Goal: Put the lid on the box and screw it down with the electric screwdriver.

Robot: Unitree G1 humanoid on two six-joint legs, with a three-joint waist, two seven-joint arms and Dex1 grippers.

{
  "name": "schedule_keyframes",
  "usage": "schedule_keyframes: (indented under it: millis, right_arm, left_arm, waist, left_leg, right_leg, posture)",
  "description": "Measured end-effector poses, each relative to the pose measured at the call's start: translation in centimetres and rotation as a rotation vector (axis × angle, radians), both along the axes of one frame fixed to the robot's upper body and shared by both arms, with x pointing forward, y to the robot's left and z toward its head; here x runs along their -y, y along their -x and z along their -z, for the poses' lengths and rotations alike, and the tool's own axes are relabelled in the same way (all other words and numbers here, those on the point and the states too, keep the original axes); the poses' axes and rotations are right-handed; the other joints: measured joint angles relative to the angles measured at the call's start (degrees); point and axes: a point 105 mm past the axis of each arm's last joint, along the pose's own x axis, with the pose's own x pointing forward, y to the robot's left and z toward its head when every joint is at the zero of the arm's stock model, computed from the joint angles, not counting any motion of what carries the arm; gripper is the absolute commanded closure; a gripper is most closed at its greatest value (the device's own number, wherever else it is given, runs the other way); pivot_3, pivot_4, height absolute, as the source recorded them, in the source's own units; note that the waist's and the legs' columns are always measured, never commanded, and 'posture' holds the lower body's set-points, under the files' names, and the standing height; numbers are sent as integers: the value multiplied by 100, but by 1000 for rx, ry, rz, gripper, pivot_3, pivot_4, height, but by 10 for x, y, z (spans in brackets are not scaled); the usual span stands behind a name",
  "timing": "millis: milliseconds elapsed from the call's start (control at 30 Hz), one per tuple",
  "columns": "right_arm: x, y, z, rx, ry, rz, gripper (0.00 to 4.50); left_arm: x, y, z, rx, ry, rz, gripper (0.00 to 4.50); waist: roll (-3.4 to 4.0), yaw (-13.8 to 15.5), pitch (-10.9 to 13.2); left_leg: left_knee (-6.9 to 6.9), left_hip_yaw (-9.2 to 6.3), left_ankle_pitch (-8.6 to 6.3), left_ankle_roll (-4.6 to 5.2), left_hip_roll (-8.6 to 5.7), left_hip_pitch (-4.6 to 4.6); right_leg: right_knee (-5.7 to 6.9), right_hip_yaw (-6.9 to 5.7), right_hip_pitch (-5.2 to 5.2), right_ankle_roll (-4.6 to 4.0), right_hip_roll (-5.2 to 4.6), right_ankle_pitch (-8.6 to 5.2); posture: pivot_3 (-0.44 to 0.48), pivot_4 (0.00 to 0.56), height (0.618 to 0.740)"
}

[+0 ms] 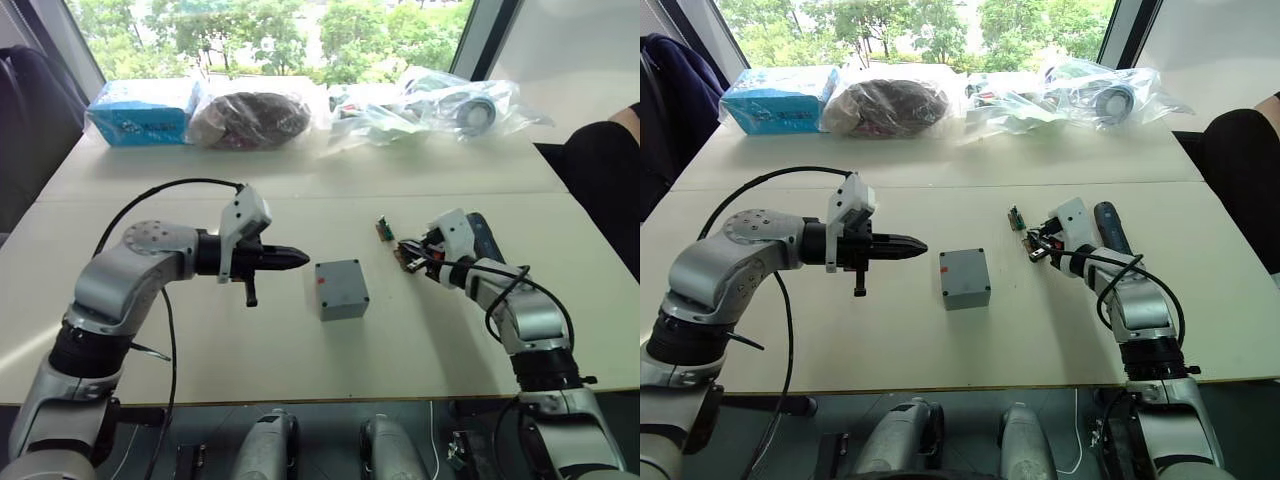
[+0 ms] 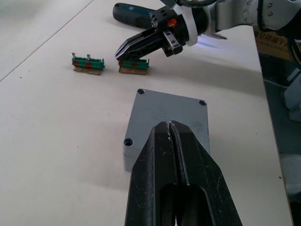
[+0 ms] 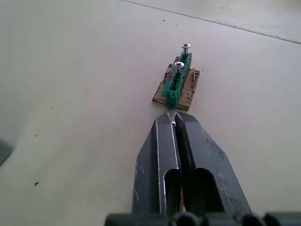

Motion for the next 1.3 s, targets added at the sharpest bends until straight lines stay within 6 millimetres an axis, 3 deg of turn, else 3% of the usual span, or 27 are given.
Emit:
schedule_keyframes:
  millis: [333, 467, 533, 700, 900, 1300]
  right_arm:
    - [-8, 10, -35, 106, -47, -17, 4438]
    - [-25, 29, -47, 145, -73, -105, 4438]
    - [-38, 42, -46, 146, -86, -172, 4438]
    - [-68, 54, -37, 125, -112, -264, 4438]
    - [-79, 58, -23, 90, -107, -281, 4438]
    - [-80, 56, -16, 78, -92, -278, 4438]
  left_arm:
    - [3, 0, 4, -22, 8, 17, 4500]
    - [-6, 6, 9, -50, -45, 48, 4500]
    - [-16, 10, 15, -80, -85, 53, 4500]
    - [-16, 13, 18, -80, -89, 74, 4500]
    - [-15, 10, 18, -65, -86, 62, 4500]
    - [-15, 7, 20, -62, -85, 47, 4500]
  waist:
    - [0, 11, 0]
    - [0, 4, 0]
    - [0, -24, 0]
    - [-1, -30, 0]
    - [-1, -31, 0]
    - [-1, -61, 0]
  left_leg:
    - [0, 0, 0, 0, 0, 0]
    - [-4, -1, 0, 0, 2, 0]
    - [-6, -1, 0, 0, 4, 1]
    - [-3, -3, 0, 0, 2, 2]
    - [-4, -2, 0, 0, 2, 2]
    - [-4, -3, 0, 0, 2, 2]
  right_leg:
    - [0, 0, 0, 0, 0, 0]
    - [0, 0, -3, -1, 2, -1]
    - [-1, 0, -3, -2, 2, -1]
    - [-1, 0, 1, -2, 1, -1]
    - [0, 0, -1, -2, 2, -1]
    - [0, 0, -1, -1, 1, -1]
  posture:
    - [0, 150, 740]
    - [0, 150, 740]
    - [0, 150, 740]
    - [0, 150, 740]
    - [0, 150, 740]
    - [0, 150, 740]
